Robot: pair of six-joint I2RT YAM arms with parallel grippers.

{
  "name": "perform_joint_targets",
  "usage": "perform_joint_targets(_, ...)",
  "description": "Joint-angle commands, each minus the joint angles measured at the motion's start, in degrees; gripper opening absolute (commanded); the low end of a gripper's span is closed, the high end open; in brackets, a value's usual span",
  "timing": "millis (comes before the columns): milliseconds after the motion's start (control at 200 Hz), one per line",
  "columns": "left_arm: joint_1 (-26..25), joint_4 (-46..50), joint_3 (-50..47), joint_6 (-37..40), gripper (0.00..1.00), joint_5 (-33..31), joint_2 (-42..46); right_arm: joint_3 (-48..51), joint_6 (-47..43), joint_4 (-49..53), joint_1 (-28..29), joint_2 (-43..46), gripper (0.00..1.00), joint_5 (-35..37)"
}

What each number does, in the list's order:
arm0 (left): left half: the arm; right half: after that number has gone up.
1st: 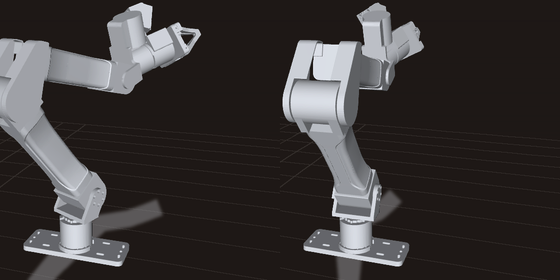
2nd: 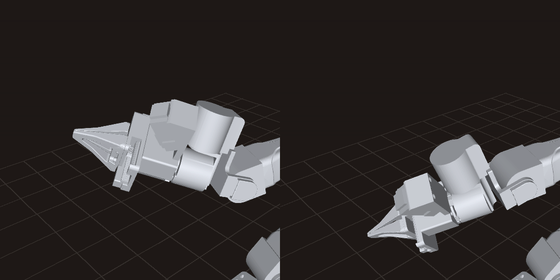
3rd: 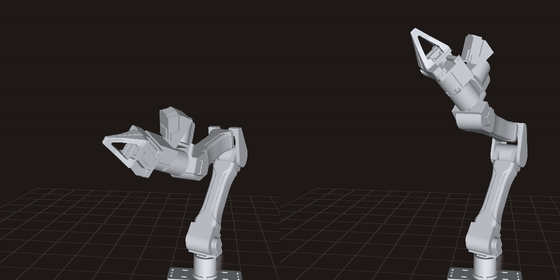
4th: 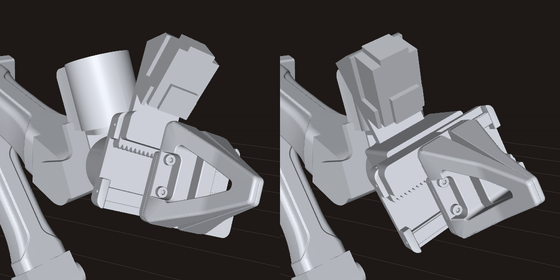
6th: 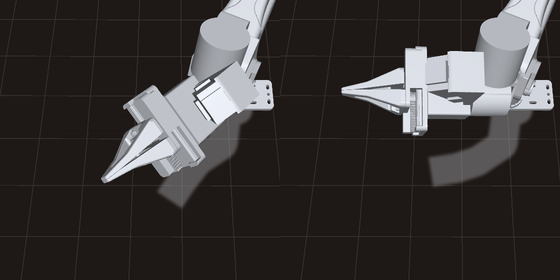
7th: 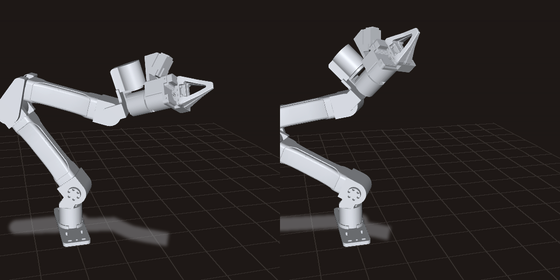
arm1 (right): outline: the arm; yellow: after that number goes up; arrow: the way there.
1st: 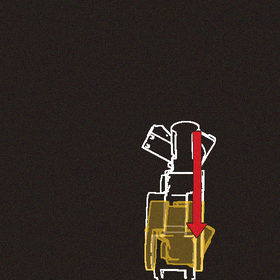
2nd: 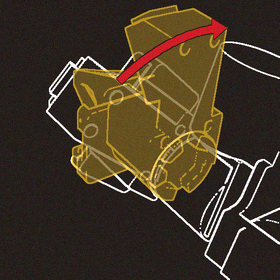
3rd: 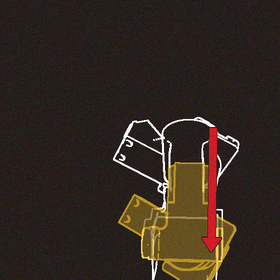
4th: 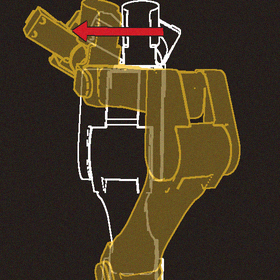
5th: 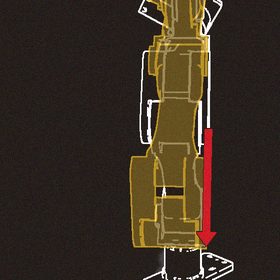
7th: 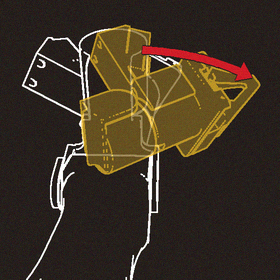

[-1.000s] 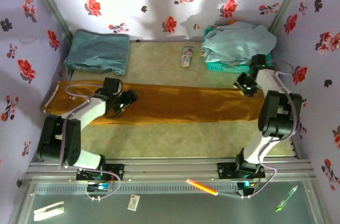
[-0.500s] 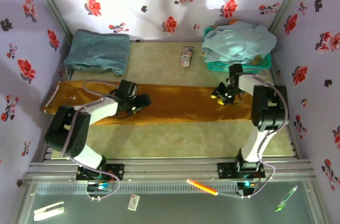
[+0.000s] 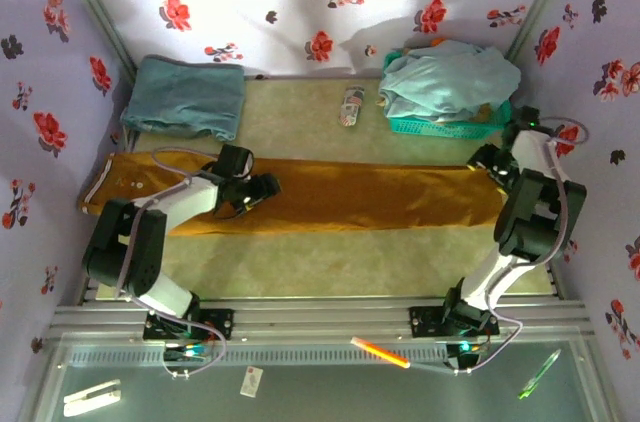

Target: Fold and stack the trousers

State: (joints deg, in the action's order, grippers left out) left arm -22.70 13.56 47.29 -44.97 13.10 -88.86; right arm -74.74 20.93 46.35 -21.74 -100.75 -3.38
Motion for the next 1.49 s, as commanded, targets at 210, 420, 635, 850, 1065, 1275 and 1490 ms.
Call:
perform_joint_targets(210, 0.81, 6.98, 4.42, 1.80, 0.73, 1.45, 2.12, -2.53, -2.54, 5.29, -3.50, -10.37, 0.76, -0.55)
perform_joint_targets(420, 1.25, 9.52, 6.36, 2.04, 0.73, 1.68, 4.62, -2.38, -1.96, 5.96, -5.46, -12.99, 0.71, 1.67)
perform_joint_targets(635, 1.95, 10.61, 6.24, 2.08, 0.73, 1.48, 7.75, -1.01, -1.26, 5.05, -5.42, -11.52, 0.76, 5.55)
perform_joint_targets(850, 2.11, 10.89, 6.00, 2.03, 0.73, 1.45, 8.49, 0.79, -1.46, 3.20, -4.66, -13.80, 0.41, -4.19)
perform_joint_targets(1065, 2.77, 11.57, 5.24, 2.46, 0.73, 1.21, 10.13, 1.55, -0.76, 2.21, -4.85, -10.42, 0.17, -2.03)
perform_joint_targets(1275, 3.27, 12.15, 4.40, 2.70, 0.73, 1.11, 11.75, 3.45, 1.66, 0.44, -5.02, -6.34, 0.00, -1.41)
perform_joint_targets(1490, 4.16, 13.45, 5.06, 3.57, 0.73, -0.26, 12.98, 8.07, 5.84, -1.72, -4.00, 6.38, 0.00, -6.97)
